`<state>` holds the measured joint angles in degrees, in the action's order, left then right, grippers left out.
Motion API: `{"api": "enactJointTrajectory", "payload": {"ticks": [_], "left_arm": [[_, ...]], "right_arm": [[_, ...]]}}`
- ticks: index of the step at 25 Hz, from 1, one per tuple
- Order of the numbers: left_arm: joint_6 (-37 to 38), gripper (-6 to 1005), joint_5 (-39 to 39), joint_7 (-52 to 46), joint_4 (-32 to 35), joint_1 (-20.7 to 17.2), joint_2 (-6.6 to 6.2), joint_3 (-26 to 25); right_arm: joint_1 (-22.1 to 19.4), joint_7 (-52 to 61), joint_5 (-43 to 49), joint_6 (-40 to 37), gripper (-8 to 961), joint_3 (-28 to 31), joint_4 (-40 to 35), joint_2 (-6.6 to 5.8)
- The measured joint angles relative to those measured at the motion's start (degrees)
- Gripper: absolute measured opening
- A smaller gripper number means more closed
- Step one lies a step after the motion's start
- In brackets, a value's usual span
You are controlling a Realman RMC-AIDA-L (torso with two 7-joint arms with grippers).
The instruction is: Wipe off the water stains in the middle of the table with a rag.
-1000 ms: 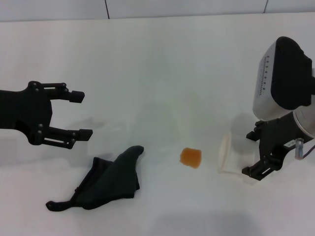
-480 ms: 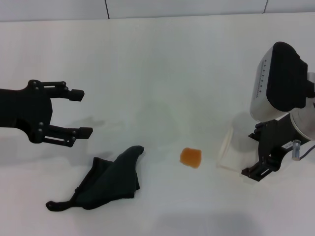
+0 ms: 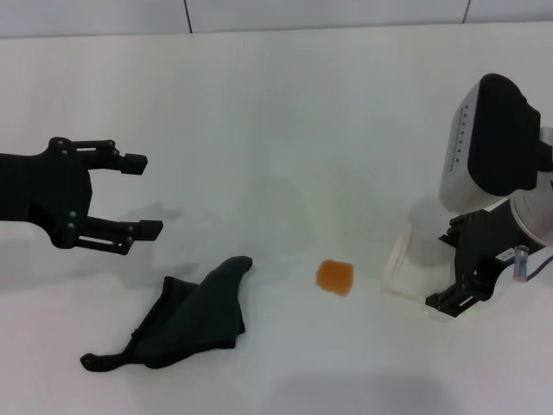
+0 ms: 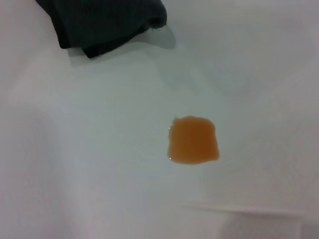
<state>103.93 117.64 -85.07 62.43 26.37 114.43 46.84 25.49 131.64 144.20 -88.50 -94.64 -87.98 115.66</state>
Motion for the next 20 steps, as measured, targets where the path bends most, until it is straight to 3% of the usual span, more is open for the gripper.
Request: {"api": "enactJointTrajectory", "payload": {"ticks": [9,20], "left_arm": [[-0.1,878,-0.2,0.0,0.1,0.0,0.09,0.0],[-0.2,878,0.0,0.8,-0.2,0.0,0.53,0.0]], "right_arm": [[-0.4,0.7,0.2,0.3,775,1.1,-0.9,-0.09],[-5.0,-5.2,-7.3,3.2,732,10.4,-2.9,-0.32]]}}
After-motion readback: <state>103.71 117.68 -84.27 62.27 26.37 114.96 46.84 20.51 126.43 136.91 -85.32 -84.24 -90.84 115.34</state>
